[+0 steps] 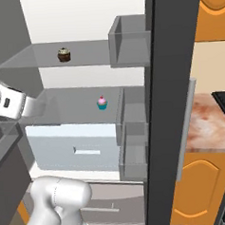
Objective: Take the cupcakes from the fridge and place them on the empty tray on the dining counter.
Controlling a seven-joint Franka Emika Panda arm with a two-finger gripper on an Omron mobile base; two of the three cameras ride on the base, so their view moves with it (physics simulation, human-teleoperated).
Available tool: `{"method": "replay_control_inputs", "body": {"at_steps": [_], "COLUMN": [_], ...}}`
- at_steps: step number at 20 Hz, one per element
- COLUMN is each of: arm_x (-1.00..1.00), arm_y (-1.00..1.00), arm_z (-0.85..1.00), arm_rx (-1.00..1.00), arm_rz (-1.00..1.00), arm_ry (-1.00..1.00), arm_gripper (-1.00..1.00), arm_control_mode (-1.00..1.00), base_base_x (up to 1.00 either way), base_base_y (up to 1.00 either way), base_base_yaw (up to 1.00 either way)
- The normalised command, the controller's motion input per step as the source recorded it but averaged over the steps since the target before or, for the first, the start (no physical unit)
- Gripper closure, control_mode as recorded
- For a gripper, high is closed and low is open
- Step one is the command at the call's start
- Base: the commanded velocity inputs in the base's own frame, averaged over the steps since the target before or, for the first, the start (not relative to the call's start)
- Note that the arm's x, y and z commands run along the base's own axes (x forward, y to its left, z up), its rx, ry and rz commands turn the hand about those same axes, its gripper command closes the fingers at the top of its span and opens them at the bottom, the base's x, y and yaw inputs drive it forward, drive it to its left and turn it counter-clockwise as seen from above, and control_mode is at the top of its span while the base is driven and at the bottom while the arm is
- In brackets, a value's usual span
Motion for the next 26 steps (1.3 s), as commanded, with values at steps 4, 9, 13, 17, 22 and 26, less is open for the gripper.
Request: {"method": "replay_control_inputs", "body": {"at_steps": [4, 9, 13, 17, 22, 26], "arm_x": [0.77, 0.43, 0.26, 0.33, 0.35, 0.49], "arm_y": [-0.34, -0.30, -0.03, 0.00, -0.08, -0.14], "arm_z": [-0.04, -0.24, -0.46, -0.46, -0.38, -0.28], "arm_rx": [0.00, 0.00, -0.05, -0.09, -0.06, 0.00], "arm_rz": [-0.02, 0.07, 0.06, 0.05, 0.06, 0.06], "arm_ry": [0.28, 0.18, 0.02, 0.03, 0.00, 0.00], "arm_gripper": [-1.00, -1.00, -1.00, -1.00, -1.00, -1.00], "arm_control_mode": [-1.00, -1.00, -1.00, -1.00, -1.00, -1.00], "base_base_x": [0.00, 0.00, 0.00, 0.00, 0.00, 0.00], "base_base_y": [0.00, 0.00, 0.00, 0.00, 0.00, 0.00], "base_base_yaw": [0.00, 0.00, 0.00, 0.00, 0.00, 0.00]}}
